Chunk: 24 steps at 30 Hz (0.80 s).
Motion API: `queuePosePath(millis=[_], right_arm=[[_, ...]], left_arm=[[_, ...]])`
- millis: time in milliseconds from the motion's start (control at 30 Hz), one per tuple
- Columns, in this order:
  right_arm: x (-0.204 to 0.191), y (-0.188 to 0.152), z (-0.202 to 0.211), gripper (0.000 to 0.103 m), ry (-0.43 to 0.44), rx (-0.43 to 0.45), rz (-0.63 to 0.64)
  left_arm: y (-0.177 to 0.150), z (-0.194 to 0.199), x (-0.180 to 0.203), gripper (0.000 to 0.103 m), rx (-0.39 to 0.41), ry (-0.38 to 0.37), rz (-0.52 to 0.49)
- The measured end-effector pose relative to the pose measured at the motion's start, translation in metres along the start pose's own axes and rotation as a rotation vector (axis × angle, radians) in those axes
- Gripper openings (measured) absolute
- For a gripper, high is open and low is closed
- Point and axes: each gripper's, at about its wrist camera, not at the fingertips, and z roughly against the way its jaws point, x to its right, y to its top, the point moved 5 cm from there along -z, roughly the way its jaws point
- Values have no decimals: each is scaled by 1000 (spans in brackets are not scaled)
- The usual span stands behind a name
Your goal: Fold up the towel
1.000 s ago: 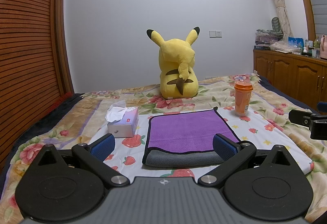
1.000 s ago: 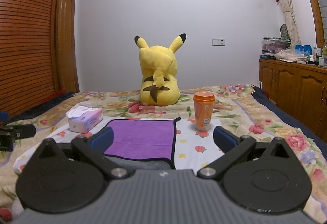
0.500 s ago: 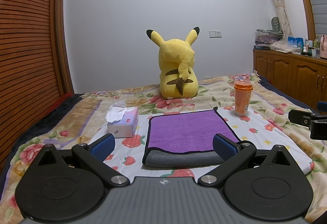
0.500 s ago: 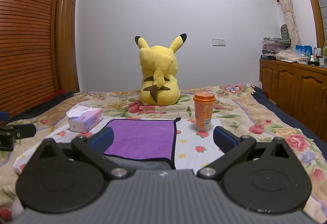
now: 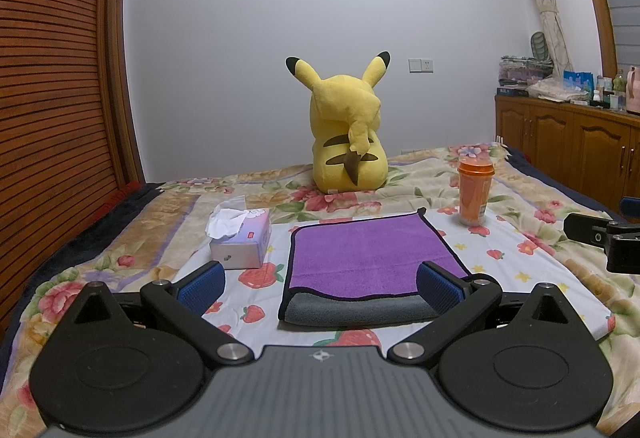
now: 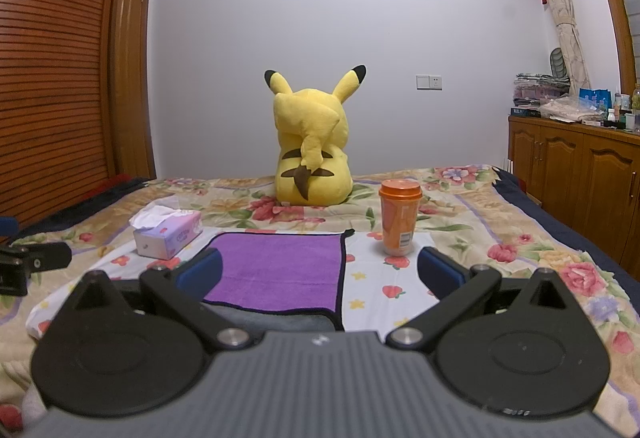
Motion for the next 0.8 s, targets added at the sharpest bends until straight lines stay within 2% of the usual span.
queuePosePath(millis=[800], right_arm=[[-2, 1, -1, 103, -1, 0, 1]], left_arm=[[0, 0, 0, 103, -1, -1, -2]])
